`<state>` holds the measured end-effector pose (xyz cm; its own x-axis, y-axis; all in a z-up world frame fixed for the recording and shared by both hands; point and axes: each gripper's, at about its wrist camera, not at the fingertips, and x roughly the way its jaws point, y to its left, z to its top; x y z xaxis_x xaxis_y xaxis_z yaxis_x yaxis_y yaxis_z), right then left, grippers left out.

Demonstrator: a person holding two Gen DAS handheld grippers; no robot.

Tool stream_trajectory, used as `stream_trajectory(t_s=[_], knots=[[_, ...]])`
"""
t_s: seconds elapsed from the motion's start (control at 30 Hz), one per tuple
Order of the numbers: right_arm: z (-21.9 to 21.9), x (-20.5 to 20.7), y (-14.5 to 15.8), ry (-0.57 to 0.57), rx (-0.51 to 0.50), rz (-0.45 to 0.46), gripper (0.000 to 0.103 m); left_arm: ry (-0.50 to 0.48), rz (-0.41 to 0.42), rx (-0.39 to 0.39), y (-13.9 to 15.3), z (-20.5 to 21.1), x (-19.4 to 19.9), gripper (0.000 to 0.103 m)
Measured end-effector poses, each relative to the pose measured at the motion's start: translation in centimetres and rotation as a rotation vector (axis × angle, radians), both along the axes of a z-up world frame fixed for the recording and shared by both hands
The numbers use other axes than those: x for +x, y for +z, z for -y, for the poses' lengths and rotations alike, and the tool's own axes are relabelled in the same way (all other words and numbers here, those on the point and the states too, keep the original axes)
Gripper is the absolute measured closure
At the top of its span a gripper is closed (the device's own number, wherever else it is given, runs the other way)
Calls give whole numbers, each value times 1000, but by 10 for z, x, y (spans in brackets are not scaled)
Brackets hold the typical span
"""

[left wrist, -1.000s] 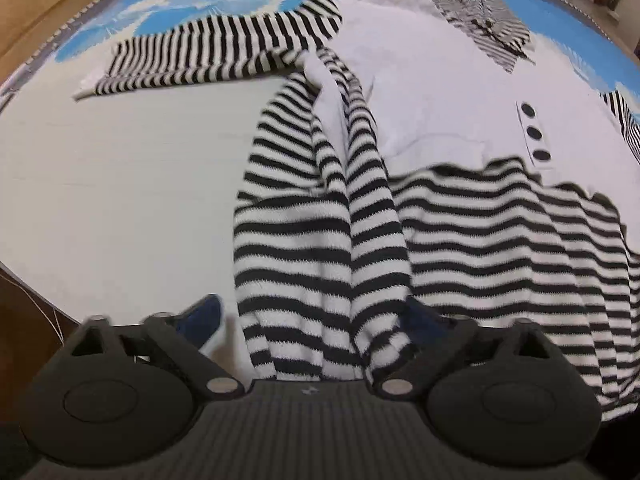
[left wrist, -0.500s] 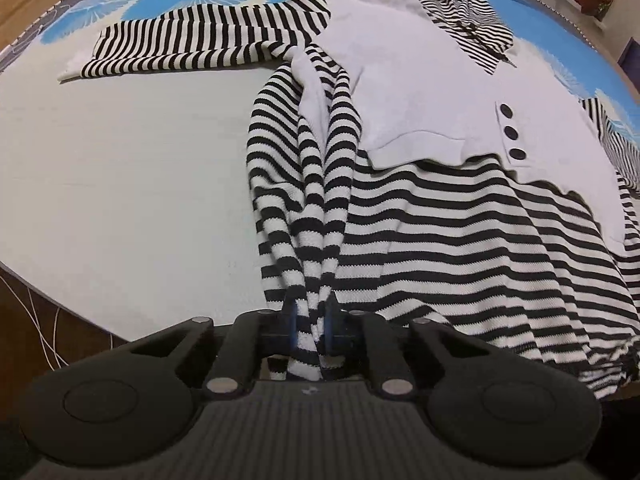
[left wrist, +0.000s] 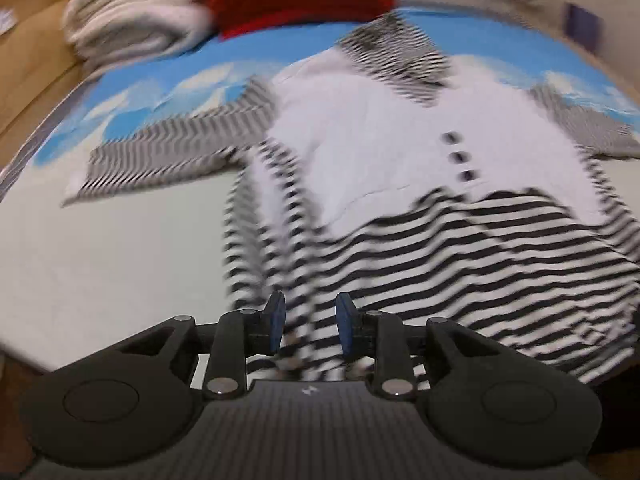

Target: Fold small clothes

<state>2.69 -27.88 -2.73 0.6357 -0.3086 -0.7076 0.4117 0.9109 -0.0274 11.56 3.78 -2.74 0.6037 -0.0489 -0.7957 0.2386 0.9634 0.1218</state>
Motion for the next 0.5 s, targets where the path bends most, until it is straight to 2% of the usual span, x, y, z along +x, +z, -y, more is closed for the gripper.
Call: stream_trajectory(t_s=[0.07, 0.13, 0.17, 0.2, 0.23, 0.3, 0.33, 0.43, 0.5], knots=[[-6, 5, -4, 57, 29, -4, 51, -20, -88, -37, -14, 6, 7, 73], [-8, 14, -25, 88, 67, -120, 51, -4, -259, -10, -43, 8, 20, 73], [-9, 18, -36, 76, 60, -195, 53, 0, -299, 27, -54, 7, 22, 72], [-8, 19, -44, 48, 43, -243, 52, -16, -271, 50, -52, 10, 21, 71], [-4, 18, -47, 18, 49, -247, 51, -31, -242, 76, -46, 14, 21, 70], [1, 18, -43, -6, 83, -209, 52, -71, -156, 57, -32, 18, 15, 66], [1, 20, -45, -1, 74, -223, 52, -81, -156, 42, -32, 18, 15, 63], [1, 22, -64, -3, 97, -319, 50, -43, -271, 84, -55, 14, 25, 63], [-3, 21, -59, -14, 85, -299, 50, -44, -248, 75, -49, 17, 24, 62]])
